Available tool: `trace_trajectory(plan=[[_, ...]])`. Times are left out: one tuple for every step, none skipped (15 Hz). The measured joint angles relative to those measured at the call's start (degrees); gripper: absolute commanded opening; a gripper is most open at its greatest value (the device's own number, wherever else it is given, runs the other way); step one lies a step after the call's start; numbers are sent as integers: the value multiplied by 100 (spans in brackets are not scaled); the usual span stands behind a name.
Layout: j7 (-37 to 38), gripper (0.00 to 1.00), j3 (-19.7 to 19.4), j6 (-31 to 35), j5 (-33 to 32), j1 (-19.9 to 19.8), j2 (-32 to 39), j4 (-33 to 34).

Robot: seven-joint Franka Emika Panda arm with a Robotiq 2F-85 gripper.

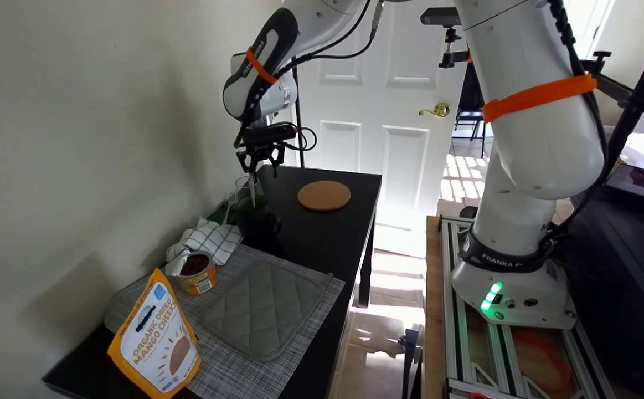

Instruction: Move the glass cup the left and put it on the pot holder

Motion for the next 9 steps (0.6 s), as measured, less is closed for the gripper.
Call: trace_trajectory(plan=[[0, 48, 0, 55, 0, 2, 61, 42], [0, 38, 1, 63, 0, 5, 114, 96], [-1, 30, 2, 63, 0, 8, 166, 155], [-1, 22, 3, 63, -2, 12, 214, 222], [-1, 12, 6, 63, -2, 16, 257, 286], [-1, 6, 10, 63, -2, 18, 293, 352], [-2, 0, 15, 63, -2, 19, 329, 415], [-3, 0, 25, 63, -2, 19, 358, 463], [-9, 0, 35, 60, -2, 19, 385, 511]])
